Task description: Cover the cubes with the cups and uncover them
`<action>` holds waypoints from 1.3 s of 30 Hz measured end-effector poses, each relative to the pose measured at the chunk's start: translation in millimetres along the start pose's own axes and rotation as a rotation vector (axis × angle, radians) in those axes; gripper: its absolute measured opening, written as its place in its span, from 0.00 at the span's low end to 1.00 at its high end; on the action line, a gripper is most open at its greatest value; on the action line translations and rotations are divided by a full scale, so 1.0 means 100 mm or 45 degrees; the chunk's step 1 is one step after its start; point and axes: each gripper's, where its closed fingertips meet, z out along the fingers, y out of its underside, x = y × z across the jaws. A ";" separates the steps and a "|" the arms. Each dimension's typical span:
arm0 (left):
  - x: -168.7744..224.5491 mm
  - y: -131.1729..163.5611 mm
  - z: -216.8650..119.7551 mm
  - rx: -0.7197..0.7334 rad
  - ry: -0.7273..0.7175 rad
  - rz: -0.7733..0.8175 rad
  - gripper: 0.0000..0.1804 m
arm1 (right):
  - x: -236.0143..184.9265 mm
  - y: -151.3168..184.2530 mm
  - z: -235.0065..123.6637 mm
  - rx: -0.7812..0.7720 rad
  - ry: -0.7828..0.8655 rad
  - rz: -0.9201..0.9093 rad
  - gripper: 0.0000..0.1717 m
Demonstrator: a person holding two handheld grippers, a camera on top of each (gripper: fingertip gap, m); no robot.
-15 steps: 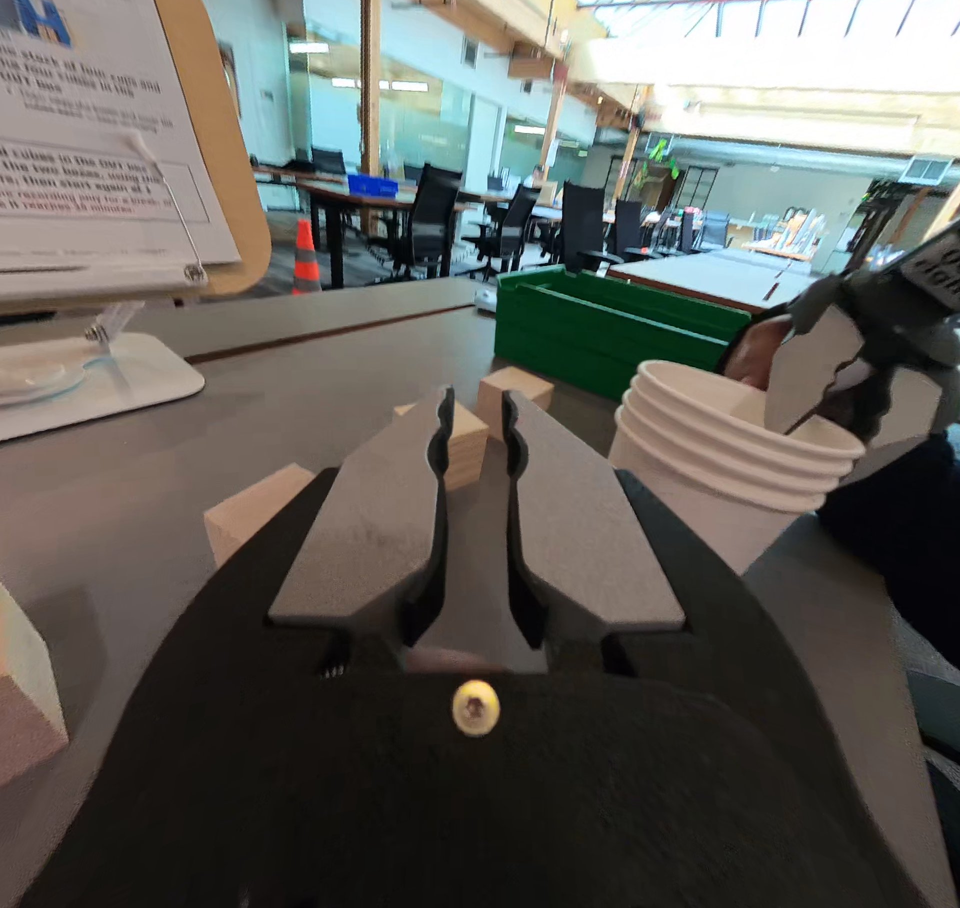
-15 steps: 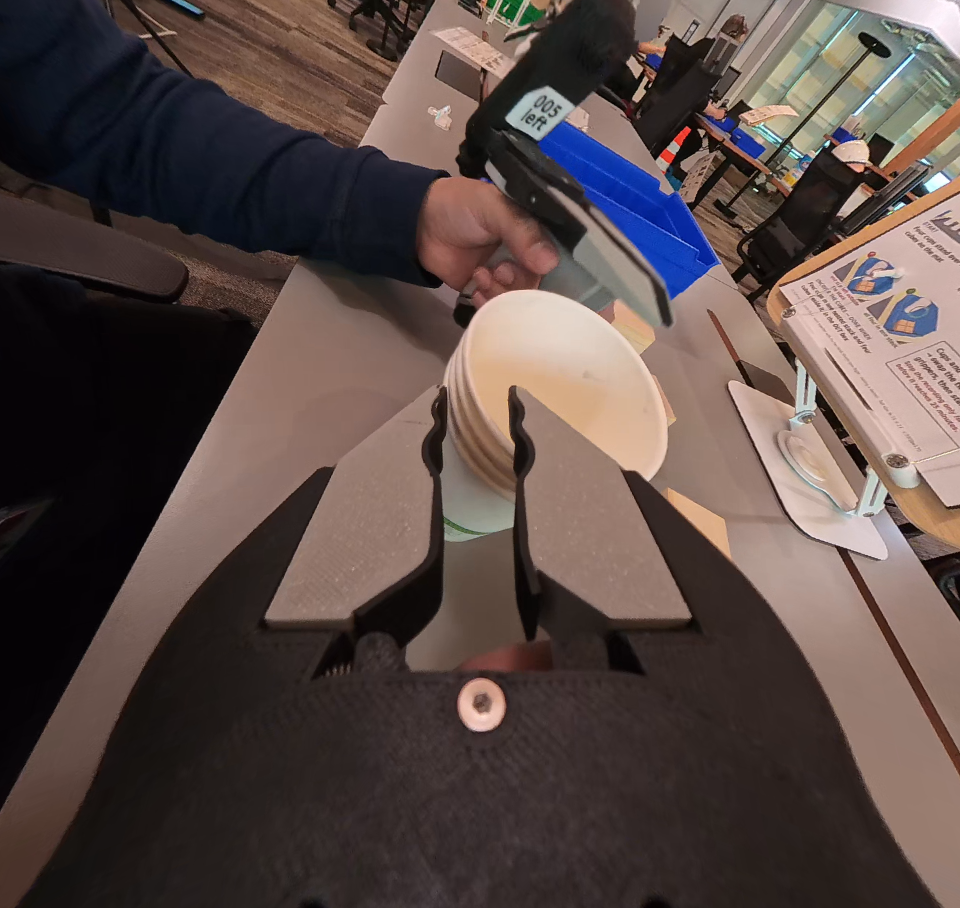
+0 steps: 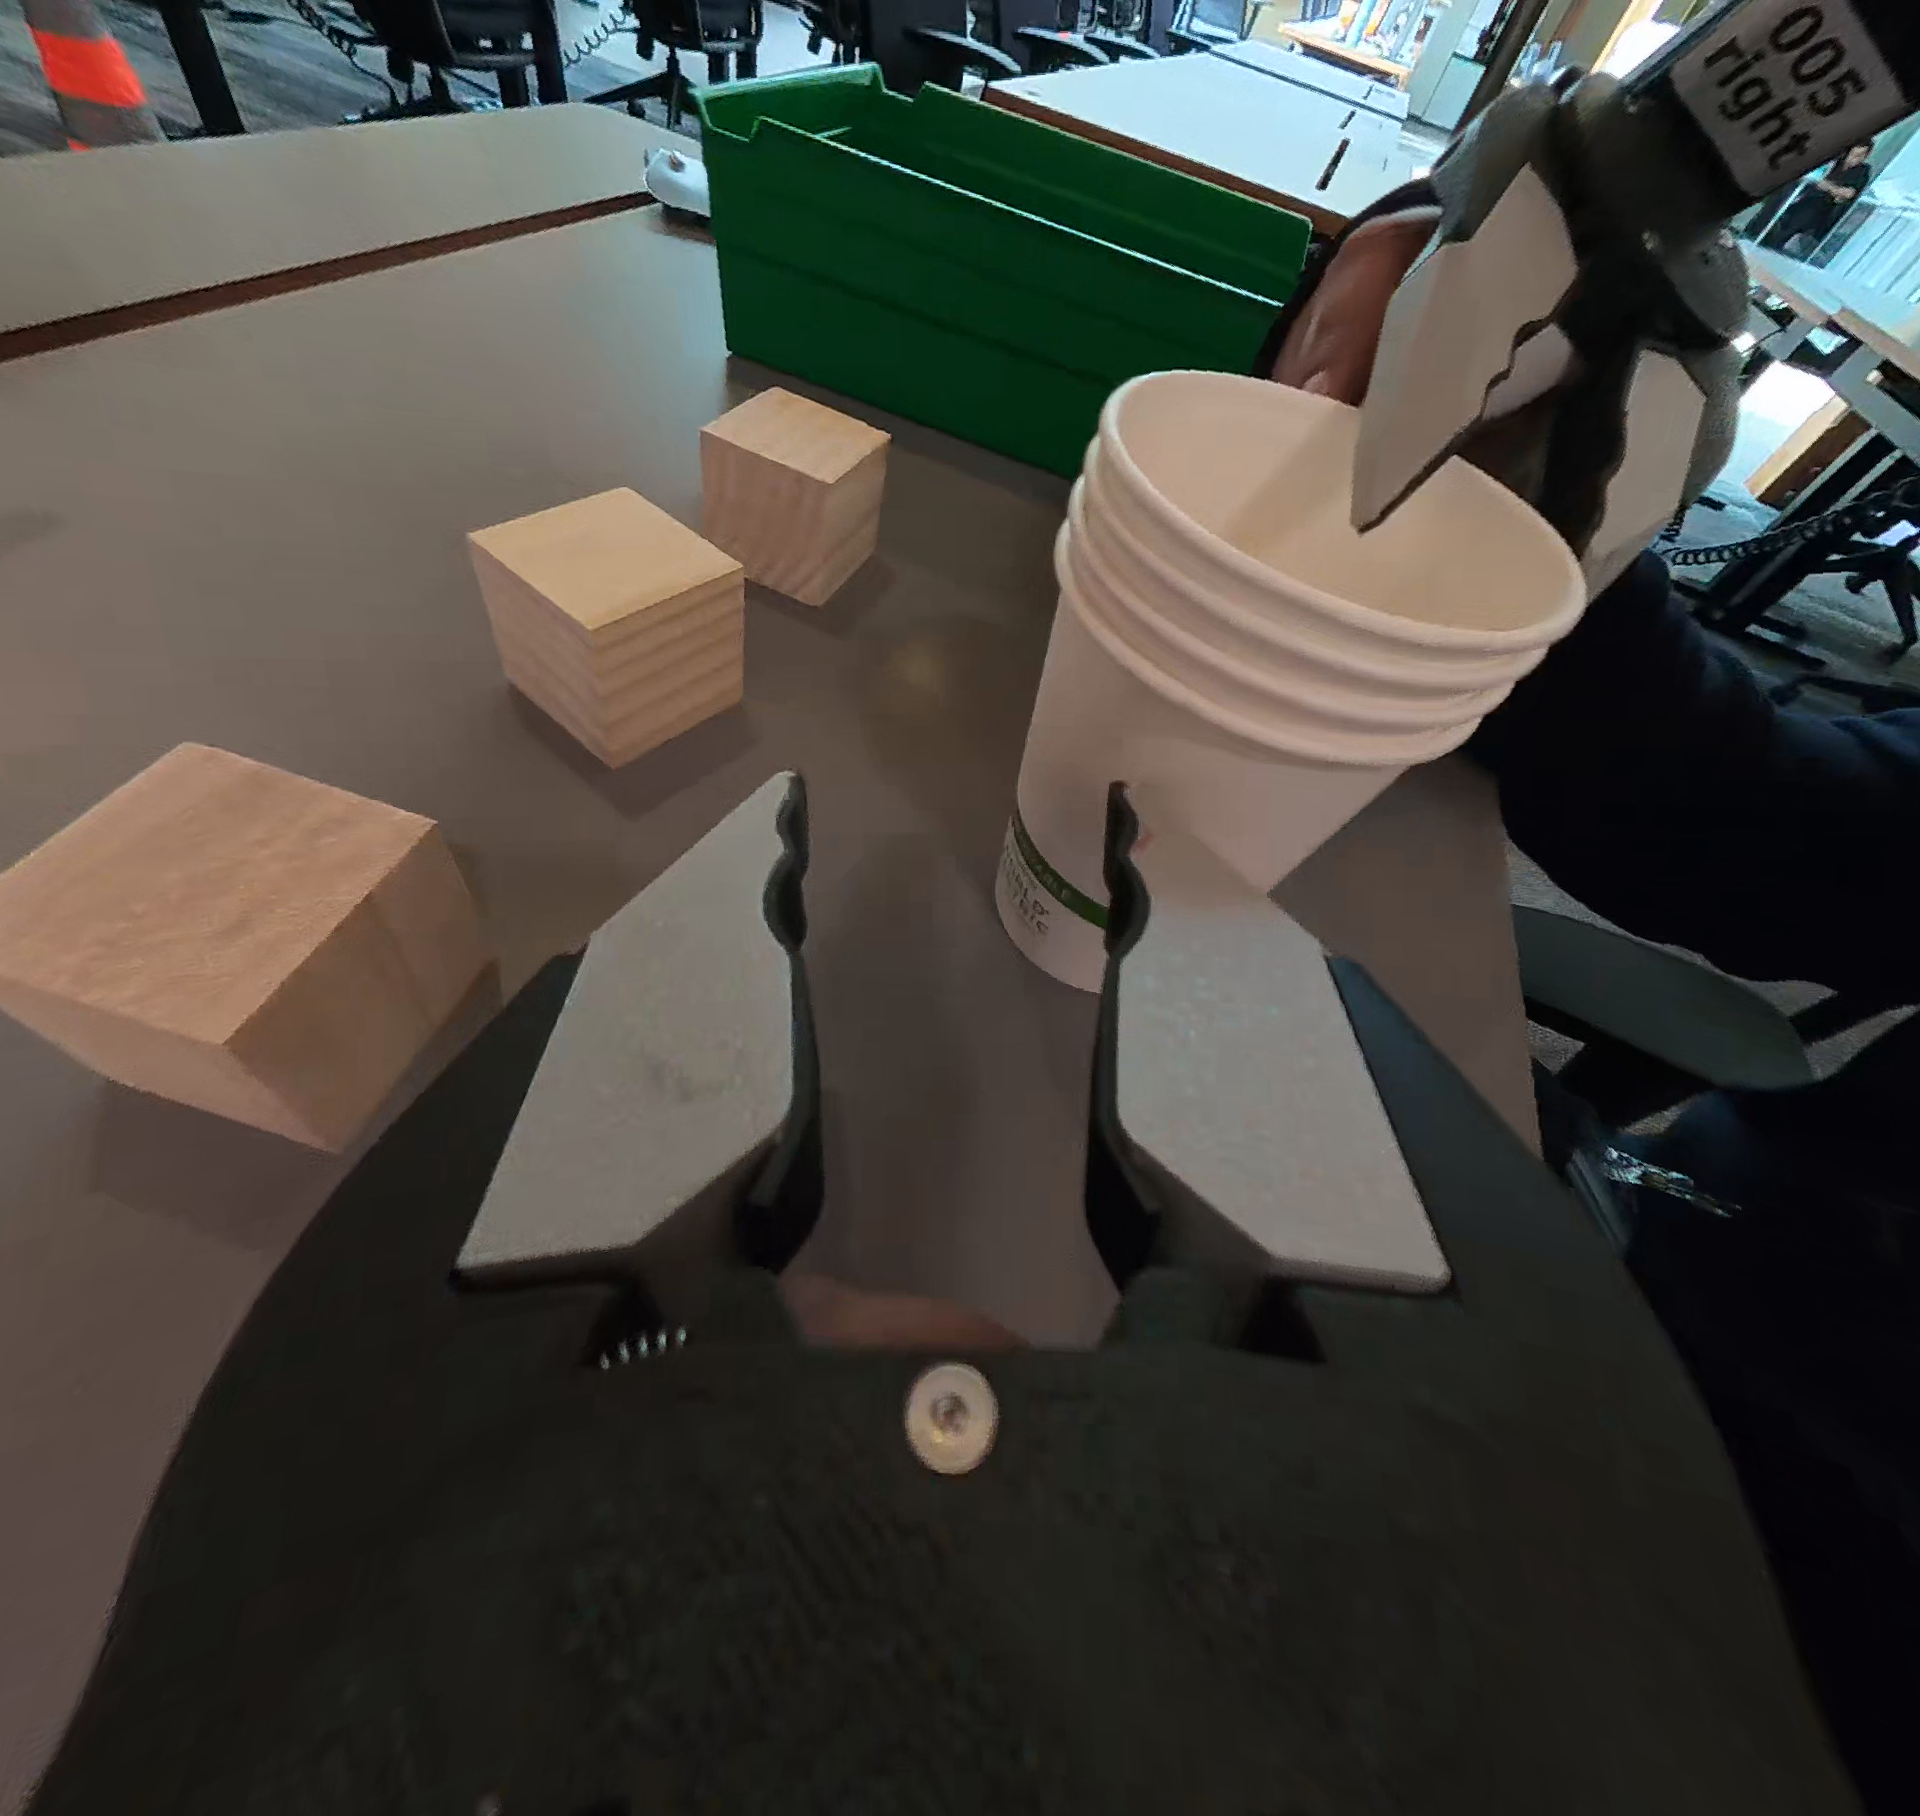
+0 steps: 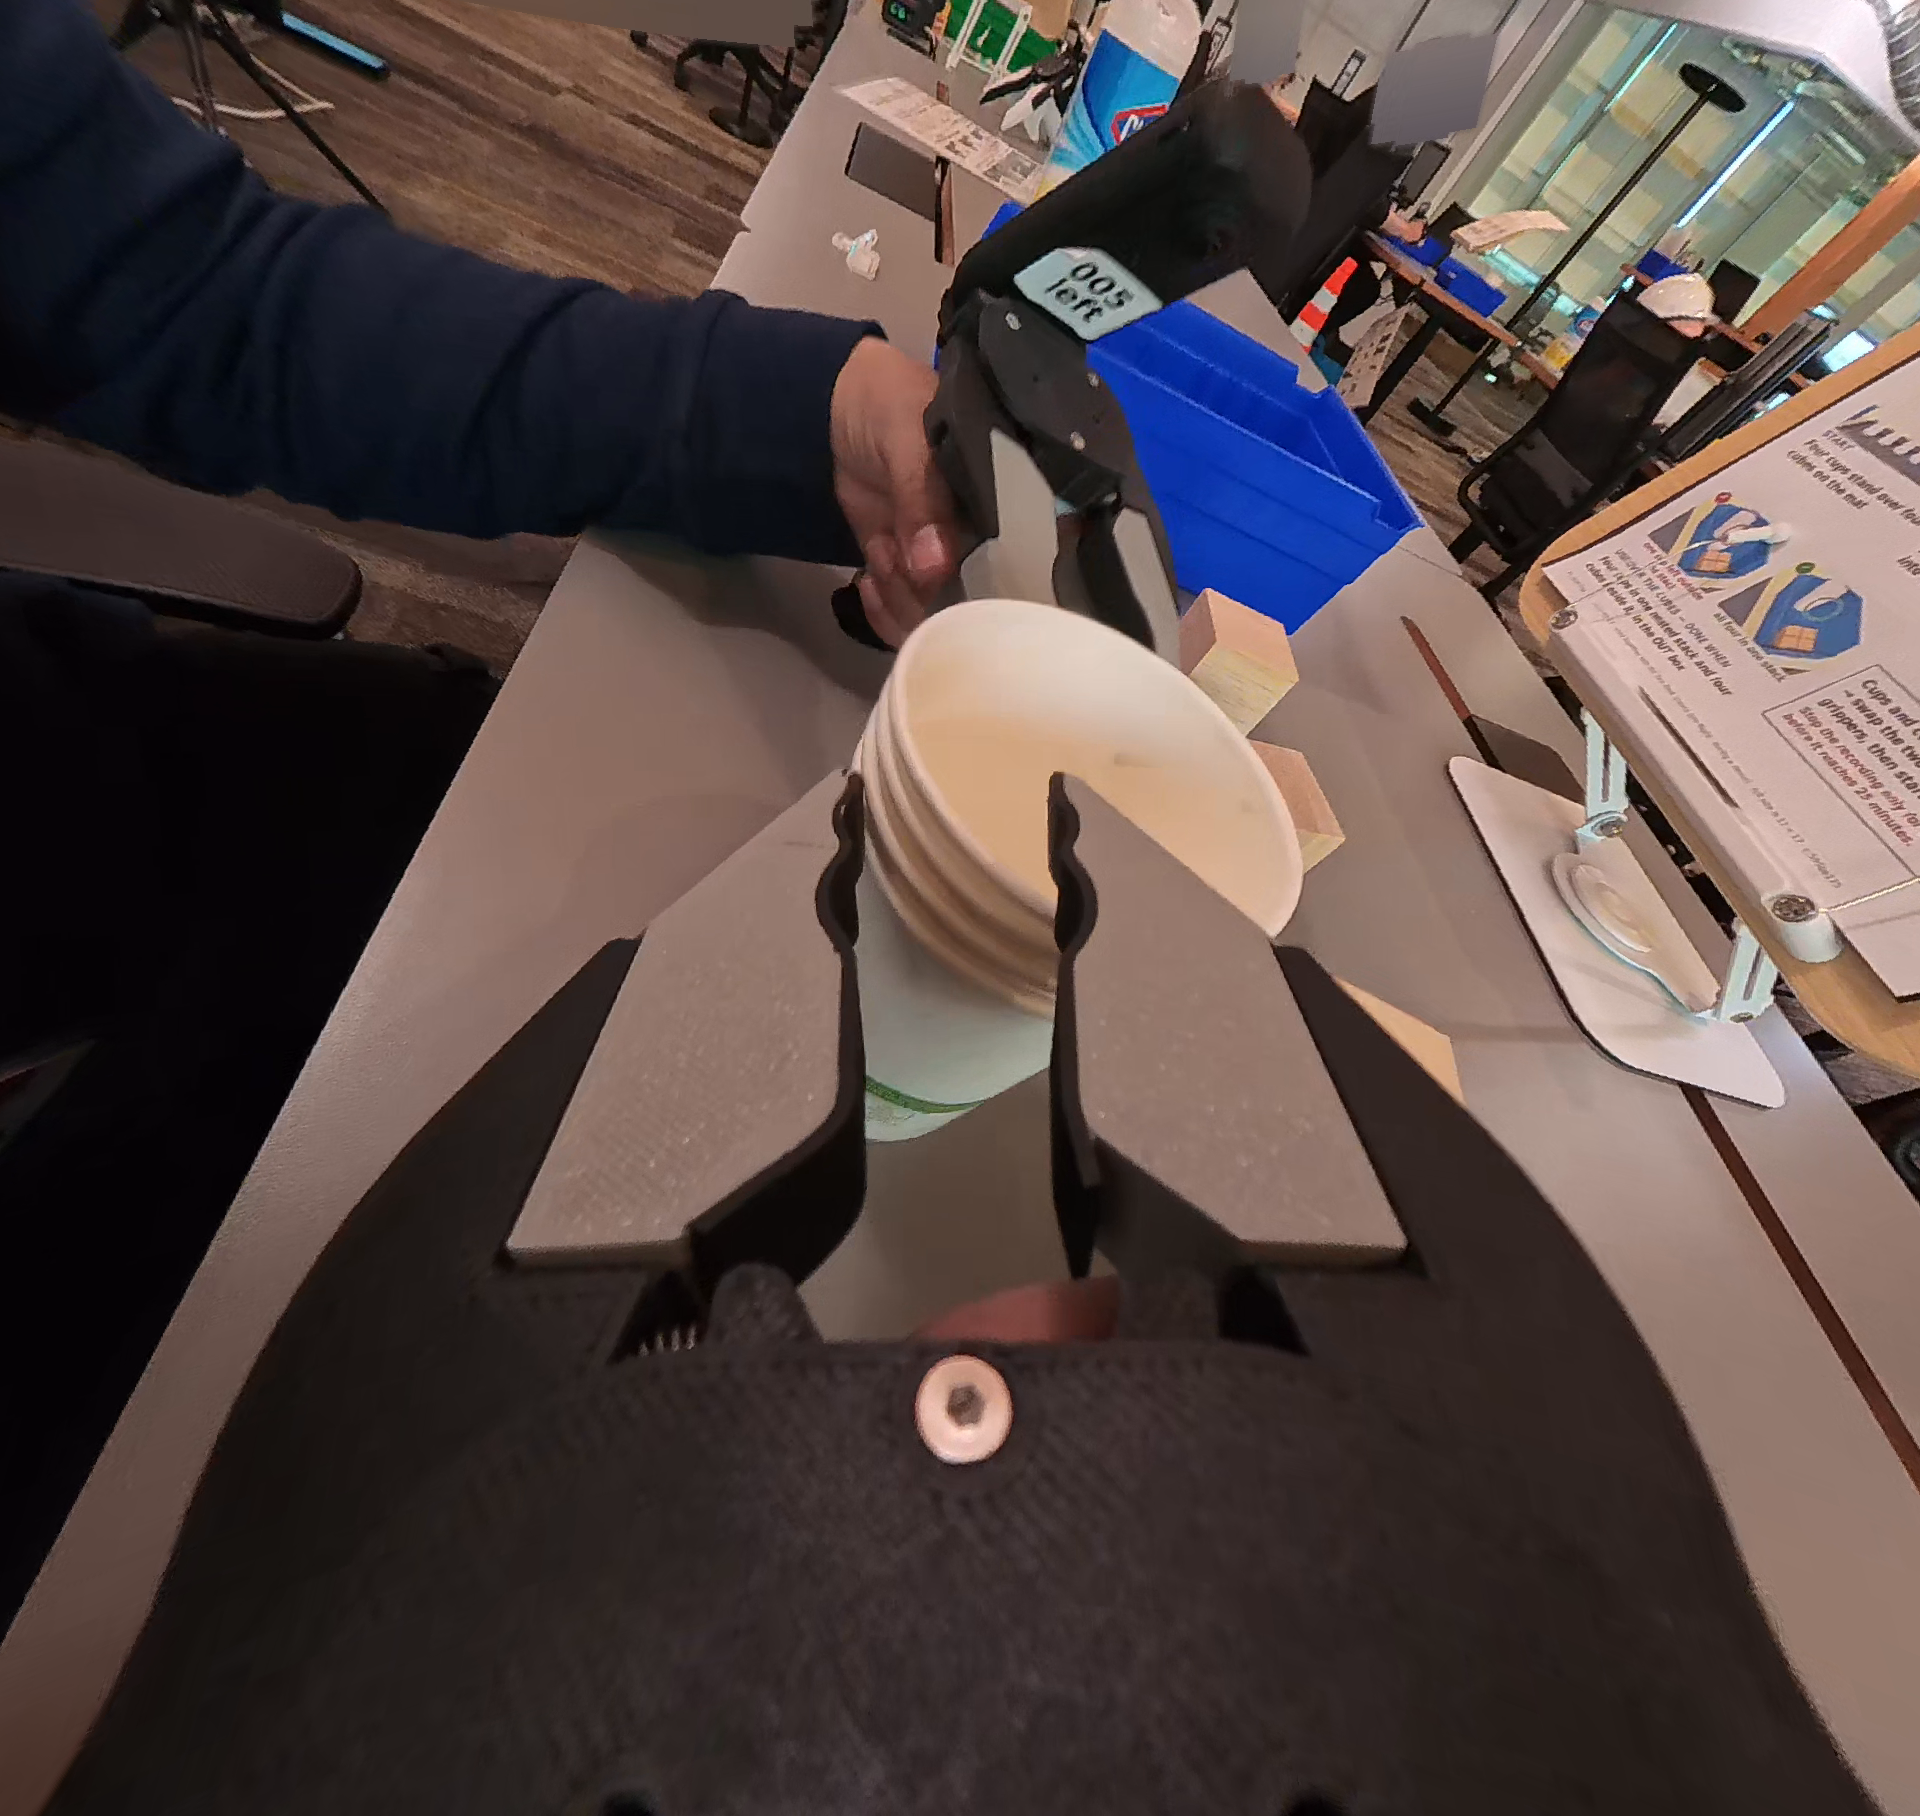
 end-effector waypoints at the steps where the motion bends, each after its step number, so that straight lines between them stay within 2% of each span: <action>1: 0.02 -0.01 -0.02 0.005 0.018 -0.003 0.32 | 0.00 0.01 0.01 -0.007 0.002 0.003 0.19; 4: 0.19 0.04 -0.07 -0.024 0.147 0.034 0.38 | 0.02 0.01 0.01 -0.012 0.014 -0.006 0.19; 7: 0.32 0.12 0.00 -0.065 0.194 0.120 0.43 | 0.04 -0.02 -0.01 0.006 0.027 0.001 0.21; 11: 0.47 0.36 0.19 -0.215 0.233 0.241 0.47 | 0.07 -0.20 -0.09 0.141 0.032 0.061 0.24; 15: 0.55 0.45 0.35 -0.286 0.227 0.302 0.47 | 0.23 -0.09 -0.17 0.098 0.076 0.217 0.37; 19: 0.50 0.34 0.39 -0.213 0.172 0.288 0.46 | 0.25 0.19 -0.18 -0.044 0.059 0.380 0.49; 22: 0.46 0.25 0.41 -0.146 0.134 0.285 0.46 | 0.15 0.45 -0.09 -0.207 -0.003 0.468 0.52; 25: 0.47 0.24 0.43 -0.135 0.128 0.306 0.43 | 0.04 0.59 0.12 -0.320 -0.050 0.411 0.51; 26: 0.48 0.23 0.44 -0.130 0.125 0.321 0.42 | 0.04 0.61 0.20 -0.340 -0.040 0.386 0.56; 28: 0.48 0.23 0.44 -0.127 0.122 0.350 0.42 | 0.06 0.65 0.31 -0.371 -0.007 0.349 0.56; 39: 0.47 0.20 0.41 -0.104 0.123 0.355 0.44 | 0.10 0.48 0.53 -0.185 -0.014 0.388 0.64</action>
